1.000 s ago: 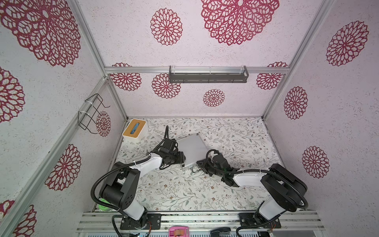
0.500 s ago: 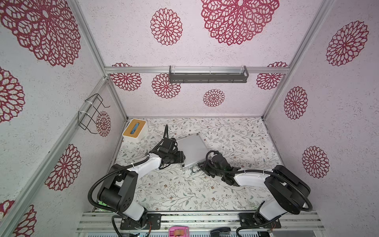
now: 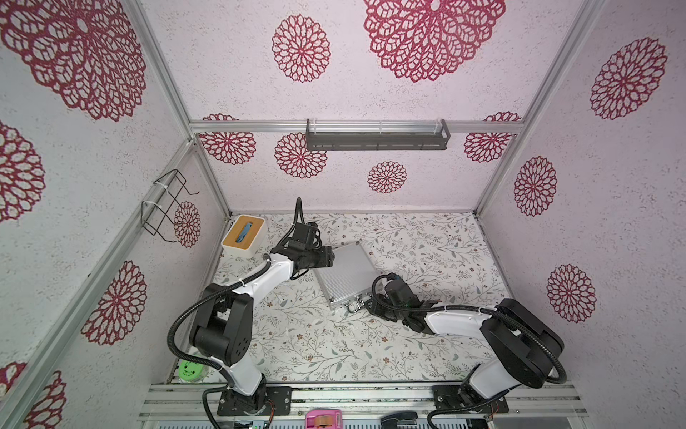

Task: Close the poker set cases
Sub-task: Fasten the fastener on the poker set case.

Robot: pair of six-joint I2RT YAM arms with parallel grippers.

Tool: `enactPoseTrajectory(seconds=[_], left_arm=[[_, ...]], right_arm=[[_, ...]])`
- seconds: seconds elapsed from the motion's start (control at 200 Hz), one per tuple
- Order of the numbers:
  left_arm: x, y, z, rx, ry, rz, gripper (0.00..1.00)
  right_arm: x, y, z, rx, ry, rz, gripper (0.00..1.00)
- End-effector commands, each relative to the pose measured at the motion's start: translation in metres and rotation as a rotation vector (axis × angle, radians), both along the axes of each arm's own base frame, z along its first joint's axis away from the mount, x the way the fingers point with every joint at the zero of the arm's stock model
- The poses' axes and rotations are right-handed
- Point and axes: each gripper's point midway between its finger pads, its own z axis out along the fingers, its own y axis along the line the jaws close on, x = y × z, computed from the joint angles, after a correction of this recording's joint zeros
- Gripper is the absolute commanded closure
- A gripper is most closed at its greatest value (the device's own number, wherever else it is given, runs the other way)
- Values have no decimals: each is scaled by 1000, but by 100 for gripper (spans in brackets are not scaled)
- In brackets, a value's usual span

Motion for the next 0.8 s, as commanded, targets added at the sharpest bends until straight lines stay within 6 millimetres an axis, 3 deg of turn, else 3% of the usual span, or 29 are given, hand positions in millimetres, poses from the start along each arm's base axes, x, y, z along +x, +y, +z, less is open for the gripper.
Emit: enactPoseTrajectory(seconds=[0.0, 0.12, 0.155, 0.36, 0.635, 0.791], left_arm=[[17, 7, -22, 41, 52, -13, 28], [35, 1, -30, 50, 66, -35, 26], [38, 0, -48, 60, 101, -44, 25], [58, -22, -58, 33, 137, -131, 25], [33, -58, -85, 20, 225, -244, 29], [18, -70, -86, 13, 238, -267, 29]], right_arm=[[6, 7, 13, 5, -60, 68, 67], [5, 7, 18, 2, -77, 92, 65], [4, 6, 20, 2, -83, 97, 64], [6, 8, 26, 6, -116, 144, 60], [4, 5, 26, 21, -131, 170, 54], [-6, 3, 24, 65, -133, 172, 56]])
